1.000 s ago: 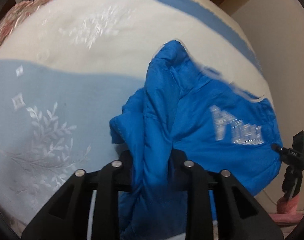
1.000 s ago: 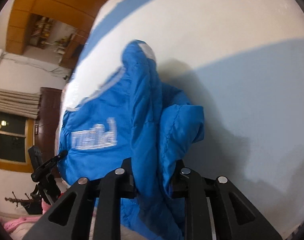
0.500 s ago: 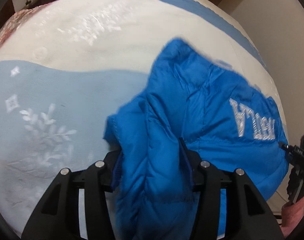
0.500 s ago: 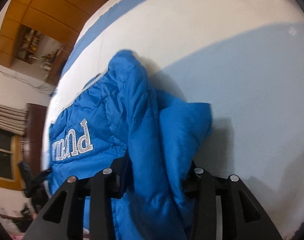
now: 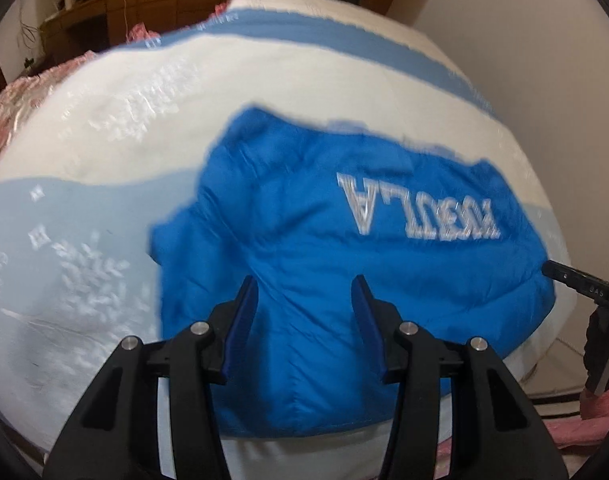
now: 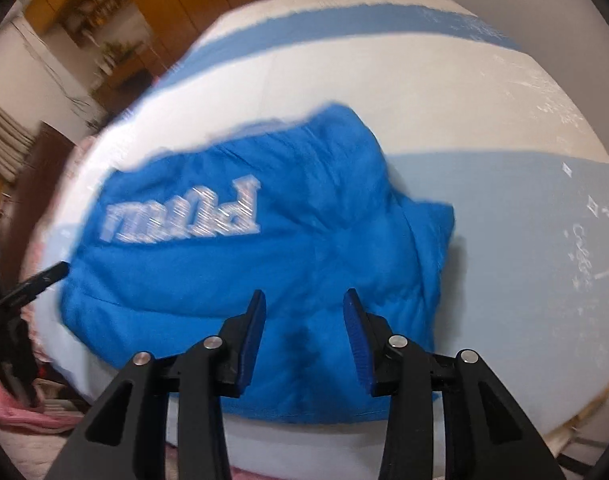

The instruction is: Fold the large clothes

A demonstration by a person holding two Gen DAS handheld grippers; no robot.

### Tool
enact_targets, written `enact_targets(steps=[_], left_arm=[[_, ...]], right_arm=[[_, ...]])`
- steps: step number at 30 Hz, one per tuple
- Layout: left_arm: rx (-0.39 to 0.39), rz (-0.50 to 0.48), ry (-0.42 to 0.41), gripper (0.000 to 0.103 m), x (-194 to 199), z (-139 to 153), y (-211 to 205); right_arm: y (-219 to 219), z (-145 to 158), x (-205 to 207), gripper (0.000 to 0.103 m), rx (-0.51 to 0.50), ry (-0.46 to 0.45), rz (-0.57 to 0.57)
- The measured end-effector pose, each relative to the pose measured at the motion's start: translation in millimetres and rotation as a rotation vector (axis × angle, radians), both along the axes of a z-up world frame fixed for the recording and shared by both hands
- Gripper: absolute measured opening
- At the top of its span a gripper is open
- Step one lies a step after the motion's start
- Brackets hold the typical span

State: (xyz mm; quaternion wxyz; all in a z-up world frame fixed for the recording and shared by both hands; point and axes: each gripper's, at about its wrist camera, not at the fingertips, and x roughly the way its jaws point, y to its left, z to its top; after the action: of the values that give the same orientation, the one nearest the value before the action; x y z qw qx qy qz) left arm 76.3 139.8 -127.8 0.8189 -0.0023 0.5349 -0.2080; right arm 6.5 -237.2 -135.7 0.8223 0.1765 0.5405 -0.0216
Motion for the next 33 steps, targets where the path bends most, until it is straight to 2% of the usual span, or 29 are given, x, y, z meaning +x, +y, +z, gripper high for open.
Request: enact_targets(steps=[1, 3, 7, 11, 13, 14, 15, 17, 18, 20, 24, 27, 30, 33], left_arm=[[0.018, 0.003, 0.009, 0.047, -4, -10, -1], [0.035, 0.001, 0.03, 0.05, -4, -27, -4], [0.05, 0.01, 0.003, 0.05, -6, -42, -8], [0.054, 0.046, 0.021, 0.05, -3, -38, -10], [0.051, 0.087, 0.033, 0.048, -5, -25, -3], [0.044, 0.113, 0.022, 0.049, -9, -15, 4], [0.034, 0.141, 0.007, 0.055, -14, -6, 11], [0.011, 0.217, -0.017, 0.067, -27, 11, 31], [-0.012, 0.263, -0.016, 0.07, -36, 16, 44], [-0.045, 0.319, 0.014, 0.073, -47, 17, 61], [-0.16, 0.468, 0.105, 0.075, -65, -4, 89], [-0.289, 0.535, 0.152, 0.076, -71, -21, 100], [-0.342, 0.55, 0.153, 0.078, -69, -30, 100], [-0.36, 0.573, 0.153, 0.081, -59, -39, 100]], right_arm=[[2, -11, 0, 0.04, 0.021, 0.011, -0.004], [-1, -35, 4, 0.034, 0.032, 0.039, -0.009], [-3, -55, 4, 0.034, 0.07, 0.012, -0.008], [-7, -50, 5, 0.034, 0.077, 0.025, 0.014], [-13, -33, 2, 0.035, 0.109, 0.013, 0.015], [-19, -21, -3, 0.035, 0.114, -0.01, 0.023], [-23, -11, -6, 0.035, 0.103, -0.027, 0.03], [-33, 4, -13, 0.036, 0.088, -0.043, 0.047], [-35, 7, -14, 0.036, 0.092, -0.046, 0.055], [-36, 7, -16, 0.036, 0.104, -0.034, 0.087], [-35, -7, -16, 0.036, 0.09, 0.0, 0.129], [-39, -17, -14, 0.036, 0.1, 0.026, 0.147], [-38, -24, -11, 0.035, 0.103, 0.032, 0.168], [-38, -29, -8, 0.035, 0.11, 0.043, 0.186]])
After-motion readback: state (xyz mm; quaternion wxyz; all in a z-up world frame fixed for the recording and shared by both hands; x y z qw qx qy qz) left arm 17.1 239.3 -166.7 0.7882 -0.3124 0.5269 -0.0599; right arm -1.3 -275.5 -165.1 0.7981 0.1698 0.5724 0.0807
